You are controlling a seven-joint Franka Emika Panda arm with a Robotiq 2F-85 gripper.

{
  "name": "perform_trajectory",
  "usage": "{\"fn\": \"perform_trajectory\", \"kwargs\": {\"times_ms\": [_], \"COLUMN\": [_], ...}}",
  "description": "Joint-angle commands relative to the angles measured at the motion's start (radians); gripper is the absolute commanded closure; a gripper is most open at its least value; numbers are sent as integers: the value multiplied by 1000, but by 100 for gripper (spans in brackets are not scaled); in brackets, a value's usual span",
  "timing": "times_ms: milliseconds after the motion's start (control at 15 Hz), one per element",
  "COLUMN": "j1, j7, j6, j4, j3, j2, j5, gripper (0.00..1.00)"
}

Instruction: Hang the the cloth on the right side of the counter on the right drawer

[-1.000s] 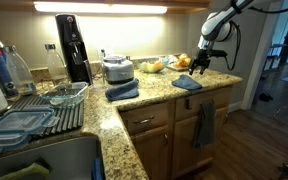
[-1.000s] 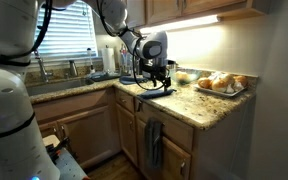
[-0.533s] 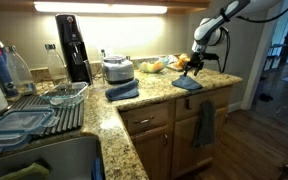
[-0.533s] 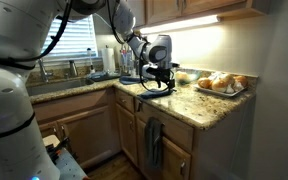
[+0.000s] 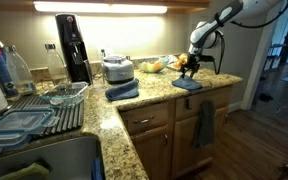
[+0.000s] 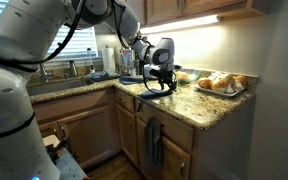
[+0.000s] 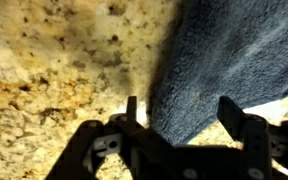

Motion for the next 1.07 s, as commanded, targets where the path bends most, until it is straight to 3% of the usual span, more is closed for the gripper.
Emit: {"fn": "perform_trajectory", "kwargs": {"times_ms": [0, 67, 200, 533, 800, 1000], "j1": [-16, -16, -19, -20, -34, -40], "j7": [25, 23, 19, 8, -33, -69], "j6": [-52, -56, -62, -67, -55, -22], "j4": [39, 43, 49, 27, -31, -105], "j3": [12, 13, 15, 25, 52, 68], "j2": [20, 23, 28, -1, -59, -128], "j5": [-6, -5, -2, 3, 19, 21], "gripper": [35, 47, 55, 89, 95, 91]}}
